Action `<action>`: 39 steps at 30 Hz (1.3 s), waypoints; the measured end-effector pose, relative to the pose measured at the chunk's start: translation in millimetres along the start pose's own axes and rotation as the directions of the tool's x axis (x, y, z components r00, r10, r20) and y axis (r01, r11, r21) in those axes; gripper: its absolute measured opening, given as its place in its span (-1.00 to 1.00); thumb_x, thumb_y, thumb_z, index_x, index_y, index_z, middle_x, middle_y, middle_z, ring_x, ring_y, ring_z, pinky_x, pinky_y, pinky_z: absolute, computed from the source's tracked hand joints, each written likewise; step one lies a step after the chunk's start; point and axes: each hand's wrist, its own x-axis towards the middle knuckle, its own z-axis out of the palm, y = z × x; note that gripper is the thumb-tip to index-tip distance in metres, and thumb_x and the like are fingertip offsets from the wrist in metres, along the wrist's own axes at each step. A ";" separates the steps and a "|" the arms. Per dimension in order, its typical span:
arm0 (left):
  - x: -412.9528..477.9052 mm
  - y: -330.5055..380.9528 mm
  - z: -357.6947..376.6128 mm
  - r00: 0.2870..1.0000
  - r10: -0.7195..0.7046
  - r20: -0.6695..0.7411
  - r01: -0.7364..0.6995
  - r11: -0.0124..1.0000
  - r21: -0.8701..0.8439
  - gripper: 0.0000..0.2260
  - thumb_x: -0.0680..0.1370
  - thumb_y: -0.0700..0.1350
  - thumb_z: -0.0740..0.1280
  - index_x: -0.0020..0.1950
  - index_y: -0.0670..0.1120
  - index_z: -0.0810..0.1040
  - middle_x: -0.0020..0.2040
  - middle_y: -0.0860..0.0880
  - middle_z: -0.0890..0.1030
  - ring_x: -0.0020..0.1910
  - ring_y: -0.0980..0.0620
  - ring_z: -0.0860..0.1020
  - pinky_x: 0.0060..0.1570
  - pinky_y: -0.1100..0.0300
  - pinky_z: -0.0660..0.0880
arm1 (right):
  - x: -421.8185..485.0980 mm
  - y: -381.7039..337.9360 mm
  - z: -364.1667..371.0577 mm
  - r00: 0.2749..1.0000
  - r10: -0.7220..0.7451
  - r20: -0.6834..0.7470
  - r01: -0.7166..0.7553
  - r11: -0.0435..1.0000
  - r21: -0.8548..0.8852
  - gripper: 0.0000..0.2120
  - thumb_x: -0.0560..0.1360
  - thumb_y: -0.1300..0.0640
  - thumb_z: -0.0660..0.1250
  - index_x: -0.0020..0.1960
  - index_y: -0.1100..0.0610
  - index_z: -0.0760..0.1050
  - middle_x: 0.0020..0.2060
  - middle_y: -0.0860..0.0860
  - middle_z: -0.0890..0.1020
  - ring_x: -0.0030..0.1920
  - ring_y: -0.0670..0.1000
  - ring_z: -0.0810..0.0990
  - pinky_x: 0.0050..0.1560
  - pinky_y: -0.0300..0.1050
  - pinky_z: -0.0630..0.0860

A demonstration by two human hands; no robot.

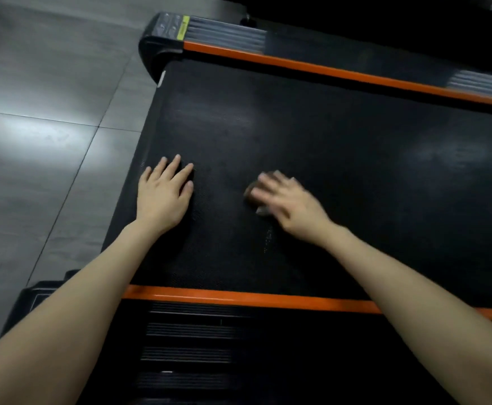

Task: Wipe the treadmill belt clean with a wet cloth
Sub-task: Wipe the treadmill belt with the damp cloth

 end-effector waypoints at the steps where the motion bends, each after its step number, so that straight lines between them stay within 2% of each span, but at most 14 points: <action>1: -0.4 -5.4 -0.8 1.000 -0.010 -0.005 0.011 0.999 0.047 -0.59 0.64 0.05 0.06 0.50 0.08 0.24 0.55 -0.02 0.14 0.53 -0.10 0.02 0.46 -0.11 -0.12 | 17.3 10.0 -2.7 0.981 0.188 -0.055 -0.188 0.982 0.016 -0.59 0.54 0.18 0.17 0.38 0.03 0.40 0.44 0.09 0.32 0.44 0.27 0.22 0.40 0.29 0.14; 3: 2.1 -15.1 -3.9 0.999 -0.052 0.010 0.051 0.993 0.104 -0.57 0.64 0.10 0.02 0.52 0.12 0.16 0.56 -0.01 0.08 0.54 -0.14 -0.04 0.43 -0.21 -0.16 | 46.1 11.1 1.1 0.880 0.461 -0.112 -0.460 0.887 0.038 -0.59 0.60 0.12 0.11 0.43 -0.04 0.31 0.49 0.01 0.23 0.48 0.21 0.13 0.47 0.17 0.04; 5: 7.2 -21.1 -5.9 0.996 -0.078 0.043 0.071 0.988 0.136 -0.56 0.64 0.13 -0.03 0.53 0.14 0.11 0.57 -0.01 0.04 0.53 -0.16 -0.07 0.42 -0.26 -0.15 | 52.7 -9.1 11.9 0.879 0.449 -0.161 -0.454 0.891 0.003 -0.59 0.57 0.10 0.10 0.41 -0.02 0.36 0.46 0.04 0.29 0.44 0.27 0.21 0.43 0.17 0.15; 8: 13.2 -24.9 -4.6 0.995 -0.078 0.068 0.069 0.990 0.127 -0.55 0.63 0.15 -0.04 0.53 0.16 0.07 0.57 0.01 0.02 0.53 -0.17 -0.07 0.43 -0.25 -0.07 | 16.3 -57.3 28.2 0.992 0.013 -0.125 -0.016 1.000 -0.019 -0.56 0.47 0.09 0.11 0.31 0.02 0.48 0.36 0.10 0.43 0.32 0.33 0.38 0.30 0.25 0.33; 13: 11.3 -26.0 0.2 0.996 -0.081 0.041 0.076 0.991 0.106 -0.55 0.63 0.13 -0.03 0.53 0.17 0.09 0.57 0.02 0.03 0.53 -0.14 -0.07 0.44 -0.17 0.03 | 7.1 -20.1 9.9 0.903 -0.421 0.086 0.426 0.903 -0.051 -0.55 0.49 0.10 0.09 0.35 -0.03 0.43 0.41 0.05 0.38 0.41 0.23 0.30 0.37 0.18 0.20; 16: 10.6 -24.7 1.4 0.996 -0.089 0.032 0.085 0.992 0.097 -0.56 0.64 0.13 -0.03 0.53 0.17 0.10 0.57 0.03 0.03 0.54 -0.14 -0.07 0.44 -0.16 0.04 | 53.6 42.0 1.5 0.990 0.071 -0.123 -0.081 0.994 -0.076 -0.57 0.51 0.14 0.09 0.34 0.02 0.45 0.39 0.11 0.40 0.37 0.28 0.33 0.33 0.30 0.25; 19: 10.9 -25.6 2.9 0.996 -0.085 0.006 0.084 0.991 0.100 -0.53 0.60 0.17 -0.11 0.52 0.17 0.14 0.56 0.01 0.09 0.53 -0.16 -0.02 0.42 -0.16 0.09 | 104.5 42.0 -1.0 0.819 0.544 -0.182 -0.551 0.835 0.016 -0.59 0.57 0.14 0.12 0.41 -0.01 0.36 0.45 0.07 0.30 0.42 0.28 0.22 0.41 0.20 0.15; 24: 12.8 -28.7 3.2 0.998 -0.064 -0.006 0.064 0.993 0.103 -0.44 0.53 0.21 -0.17 0.49 0.15 0.25 0.53 -0.02 0.20 0.51 -0.21 0.09 0.36 -0.20 0.20 | 99.4 -53.5 32.1 0.982 -0.025 -0.186 0.020 0.999 -0.031 -0.59 0.46 0.11 0.10 0.24 0.04 0.54 0.29 0.12 0.51 0.24 0.35 0.46 0.24 0.23 0.38; 28: 13.2 -29.7 4.2 0.998 -0.058 0.004 0.057 0.992 0.112 -0.46 0.54 0.20 -0.14 0.49 0.15 0.25 0.53 -0.03 0.21 0.50 -0.21 0.11 0.35 -0.20 0.21 | 57.4 -27.3 20.3 0.920 -0.392 0.031 0.392 0.919 -0.024 -0.57 0.50 0.10 0.11 0.34 -0.02 0.44 0.39 0.05 0.41 0.39 0.22 0.34 0.37 0.15 0.21; 30: 12.1 -29.7 4.4 0.998 -0.066 -0.003 0.066 0.992 0.109 -0.46 0.55 0.20 -0.16 0.49 0.16 0.23 0.53 -0.01 0.19 0.51 -0.19 0.08 0.36 -0.19 0.19 | 73.9 13.6 13.6 0.956 -0.291 -0.027 0.288 0.954 -0.085 -0.57 0.48 0.11 0.10 0.32 0.01 0.46 0.36 0.08 0.44 0.35 0.25 0.38 0.32 0.23 0.27; 32: 11.0 -28.7 4.1 0.998 -0.067 -0.014 0.068 0.993 0.097 -0.47 0.55 0.19 -0.15 0.49 0.16 0.24 0.53 -0.01 0.20 0.51 -0.20 0.09 0.36 -0.19 0.19 | 103.9 49.9 5.8 0.990 0.065 -0.127 -0.073 0.995 -0.062 -0.58 0.52 0.11 0.09 0.35 0.01 0.43 0.39 0.10 0.40 0.38 0.27 0.33 0.35 0.28 0.25; 35: 11.7 -27.5 3.8 0.997 -0.069 -0.019 0.070 0.992 0.100 -0.49 0.56 0.17 -0.12 0.49 0.15 0.26 0.52 -0.02 0.23 0.50 -0.20 0.12 0.34 -0.19 0.21 | 148.7 51.9 2.2 0.836 0.520 -0.175 -0.525 0.851 0.022 -0.59 0.59 0.09 0.08 0.42 -0.05 0.33 0.47 0.04 0.27 0.46 0.23 0.17 0.45 0.14 0.07; 37: 12.1 -27.7 4.8 0.997 -0.073 -0.017 0.074 0.992 0.104 -0.48 0.56 0.18 -0.12 0.49 0.16 0.24 0.52 -0.01 0.22 0.51 -0.19 0.11 0.35 -0.18 0.19 | 168.7 22.1 13.3 0.843 0.503 -0.191 -0.510 0.860 0.013 -0.59 0.56 0.12 0.12 0.39 -0.03 0.38 0.45 0.07 0.30 0.42 0.29 0.22 0.43 0.14 0.14; 39: 11.8 -28.5 5.0 0.997 -0.070 -0.019 0.071 0.992 0.102 -0.48 0.56 0.18 -0.12 0.49 0.16 0.25 0.52 -0.01 0.22 0.51 -0.20 0.11 0.35 -0.18 0.20 | 167.5 -17.0 28.9 0.944 0.228 -0.238 -0.237 0.971 -0.008 -0.60 0.46 0.17 0.20 0.29 0.03 0.51 0.34 0.13 0.45 0.29 0.37 0.40 0.30 0.22 0.33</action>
